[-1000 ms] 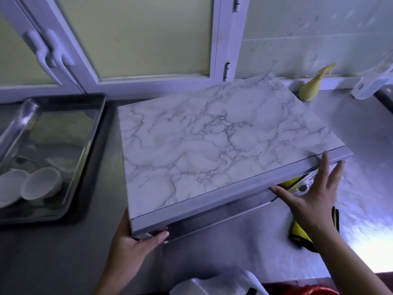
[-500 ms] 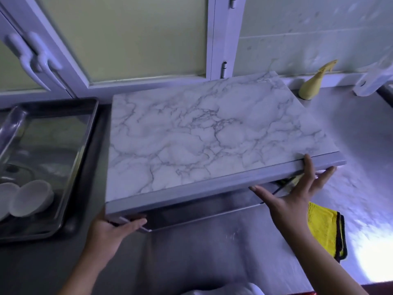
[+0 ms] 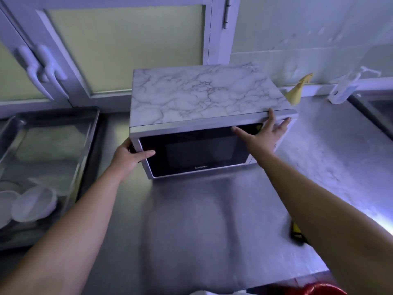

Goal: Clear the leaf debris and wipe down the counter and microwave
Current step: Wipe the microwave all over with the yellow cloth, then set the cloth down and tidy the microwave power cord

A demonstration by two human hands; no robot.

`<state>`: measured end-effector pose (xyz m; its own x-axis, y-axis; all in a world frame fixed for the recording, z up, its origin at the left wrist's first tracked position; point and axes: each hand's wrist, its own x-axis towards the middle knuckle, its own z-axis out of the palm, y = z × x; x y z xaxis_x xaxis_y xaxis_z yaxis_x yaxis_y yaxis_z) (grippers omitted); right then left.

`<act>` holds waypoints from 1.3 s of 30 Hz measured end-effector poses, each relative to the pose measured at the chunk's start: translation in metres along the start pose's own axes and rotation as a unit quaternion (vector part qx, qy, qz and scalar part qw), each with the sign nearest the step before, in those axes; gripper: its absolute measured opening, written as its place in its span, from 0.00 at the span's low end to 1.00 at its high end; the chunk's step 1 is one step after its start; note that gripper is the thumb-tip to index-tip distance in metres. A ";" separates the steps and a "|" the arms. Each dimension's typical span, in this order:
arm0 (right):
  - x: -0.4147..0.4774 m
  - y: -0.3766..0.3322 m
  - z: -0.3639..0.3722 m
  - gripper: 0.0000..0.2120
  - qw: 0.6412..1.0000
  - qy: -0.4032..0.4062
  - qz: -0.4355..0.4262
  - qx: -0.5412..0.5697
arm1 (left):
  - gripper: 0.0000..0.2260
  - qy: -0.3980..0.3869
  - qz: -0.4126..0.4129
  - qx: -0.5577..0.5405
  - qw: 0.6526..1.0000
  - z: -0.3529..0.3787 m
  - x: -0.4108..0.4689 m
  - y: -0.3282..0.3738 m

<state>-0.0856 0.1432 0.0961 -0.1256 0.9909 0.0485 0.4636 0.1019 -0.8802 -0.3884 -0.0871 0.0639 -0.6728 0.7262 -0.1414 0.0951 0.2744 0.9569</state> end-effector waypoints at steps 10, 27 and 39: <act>-0.073 0.045 -0.046 0.32 0.999 0.011 0.013 0.030 | 0.24 0.061 -0.104 -0.065 0.991 -0.003 -0.037 -0.093; -0.232 0.157 -0.147 0.05 0.962 0.092 0.254 0.036 | 0.13 -0.035 -0.044 0.050 0.997 0.141 -0.129 -0.086; -0.121 0.248 -0.223 0.10 0.947 0.088 0.309 0.006 | 0.09 -0.385 -0.026 0.174 0.906 0.352 -0.194 -0.039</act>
<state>0.2403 0.0686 -0.0226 0.3151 0.8604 -0.4006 0.3907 -0.5023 -0.7714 -0.0036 -0.0163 -0.0349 0.0158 0.8941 -0.4476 0.3943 0.4058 0.8245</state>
